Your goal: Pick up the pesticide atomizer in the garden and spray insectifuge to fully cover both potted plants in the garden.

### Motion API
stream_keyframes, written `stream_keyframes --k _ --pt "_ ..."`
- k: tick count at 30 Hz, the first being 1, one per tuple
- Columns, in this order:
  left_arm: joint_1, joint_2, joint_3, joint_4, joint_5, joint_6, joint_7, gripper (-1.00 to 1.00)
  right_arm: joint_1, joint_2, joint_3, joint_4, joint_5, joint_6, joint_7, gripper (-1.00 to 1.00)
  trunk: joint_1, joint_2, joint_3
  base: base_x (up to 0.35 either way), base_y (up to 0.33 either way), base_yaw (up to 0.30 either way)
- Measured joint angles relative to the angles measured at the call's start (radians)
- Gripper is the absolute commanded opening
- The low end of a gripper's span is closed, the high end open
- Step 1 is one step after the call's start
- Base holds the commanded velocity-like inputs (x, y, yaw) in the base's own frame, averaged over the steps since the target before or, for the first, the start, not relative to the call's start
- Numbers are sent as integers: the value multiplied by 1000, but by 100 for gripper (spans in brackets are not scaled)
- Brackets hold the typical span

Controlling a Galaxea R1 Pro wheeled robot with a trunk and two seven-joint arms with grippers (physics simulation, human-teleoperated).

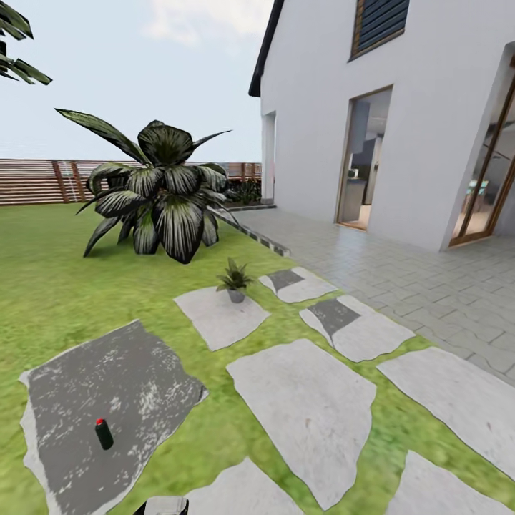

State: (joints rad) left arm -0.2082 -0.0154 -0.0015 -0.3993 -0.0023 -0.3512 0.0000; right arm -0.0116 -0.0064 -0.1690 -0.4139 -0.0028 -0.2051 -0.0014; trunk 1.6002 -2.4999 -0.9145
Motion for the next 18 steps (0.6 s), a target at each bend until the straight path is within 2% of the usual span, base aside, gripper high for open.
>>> stream_keyframes --k 18 --pt "0 0 0 0 0 0 0 100 0 0 -1 0 0 0 0 100 0 0 0 255 -235 0"
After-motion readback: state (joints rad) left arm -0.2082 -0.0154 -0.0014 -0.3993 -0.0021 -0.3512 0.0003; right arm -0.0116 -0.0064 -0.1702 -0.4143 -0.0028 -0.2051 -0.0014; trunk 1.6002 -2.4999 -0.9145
